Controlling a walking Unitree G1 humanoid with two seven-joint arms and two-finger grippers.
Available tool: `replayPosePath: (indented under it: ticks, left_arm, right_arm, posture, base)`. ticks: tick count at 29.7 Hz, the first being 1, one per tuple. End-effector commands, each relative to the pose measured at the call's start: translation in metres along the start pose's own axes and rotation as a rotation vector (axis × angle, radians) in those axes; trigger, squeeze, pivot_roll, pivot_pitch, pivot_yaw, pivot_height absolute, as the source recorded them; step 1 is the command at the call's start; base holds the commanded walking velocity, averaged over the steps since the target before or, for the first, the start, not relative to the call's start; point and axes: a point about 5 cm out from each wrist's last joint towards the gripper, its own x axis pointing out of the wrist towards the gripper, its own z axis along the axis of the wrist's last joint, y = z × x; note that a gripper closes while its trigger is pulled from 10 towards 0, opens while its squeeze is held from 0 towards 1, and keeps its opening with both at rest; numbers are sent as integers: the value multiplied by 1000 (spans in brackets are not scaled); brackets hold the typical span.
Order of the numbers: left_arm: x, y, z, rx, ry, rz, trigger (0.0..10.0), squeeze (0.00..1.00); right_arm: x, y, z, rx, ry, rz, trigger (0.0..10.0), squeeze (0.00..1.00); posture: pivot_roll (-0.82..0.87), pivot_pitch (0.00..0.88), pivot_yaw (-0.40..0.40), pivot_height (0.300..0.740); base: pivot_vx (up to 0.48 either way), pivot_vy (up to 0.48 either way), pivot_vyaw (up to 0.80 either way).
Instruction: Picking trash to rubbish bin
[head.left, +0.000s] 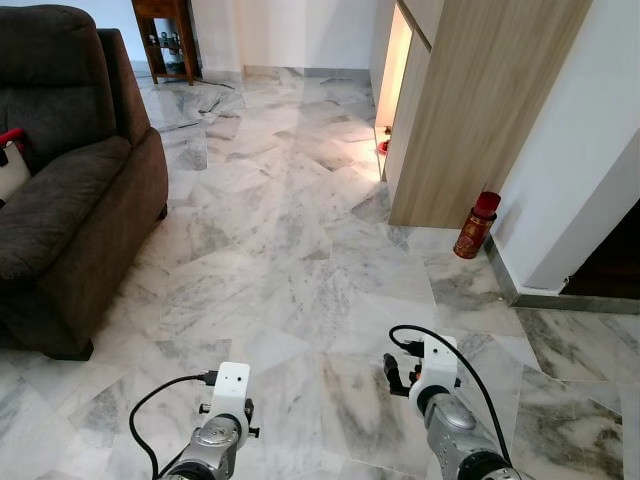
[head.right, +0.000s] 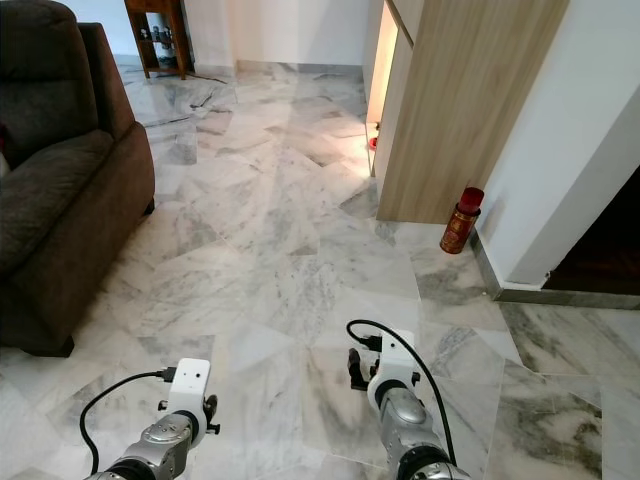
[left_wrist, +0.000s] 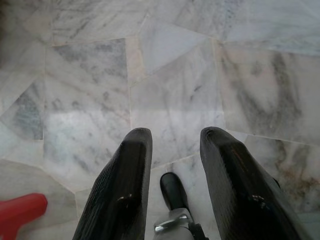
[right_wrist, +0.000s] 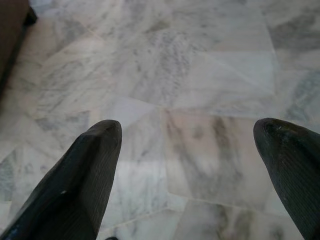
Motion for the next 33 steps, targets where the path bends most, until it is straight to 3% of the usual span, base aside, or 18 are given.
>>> replayPosePath:
  ticks: [1, 4, 9, 16, 23, 26, 33]
  left_arm:
    - [-1, 10, -4, -39, 3, 52, 10000, 0]
    - [-1, 20, -6, -52, 11, 75, 10000, 0]
    - [-2, 24, -11, -50, 31, 54, 10000, 0]
    - [-2, 31, -13, -92, 39, 68, 10000, 0]
    - [-1, 26, -6, -41, 23, 56, 10000, 0]
    - [-1, 25, -4, -60, 12, 50, 10000, 0]
    - [-3, 28, -16, -79, 55, 75, 10000, 0]
  right_arm:
    - [3, 9, 7, -16, 3, 22, 10000, 0]
    - [5, 16, 8, -42, 23, 38, 10000, 0]
    - [6, 18, 11, -28, 28, 38, 10000, 0]
    - [7, 37, 10, -91, 29, 124, 10000, 0]
    - [8, 28, 14, 54, 33, 44, 10000, 0]
    - [8, 31, 15, -6, 37, 70, 10000, 0]
    - [9, 23, 16, 10, 46, 38, 10000, 0]
  posture:
    - [-135, 0, -34, 740]
    - [-119, 0, -34, 740]
    - [-88, 0, -45, 740]
    - [-78, 0, -28, 740]
    - [-61, 0, -8, 740]
    - [-63, 0, -1, 740]
    - [-58, 0, -22, 740]
  base:
    - [0, 0, 0]
    - [0, 0, 0]
    - [0, 0, 0]
    - [0, 0, 0]
    - [0, 0, 0]
    - [0, 0, 0]
    - [0, 0, 0]
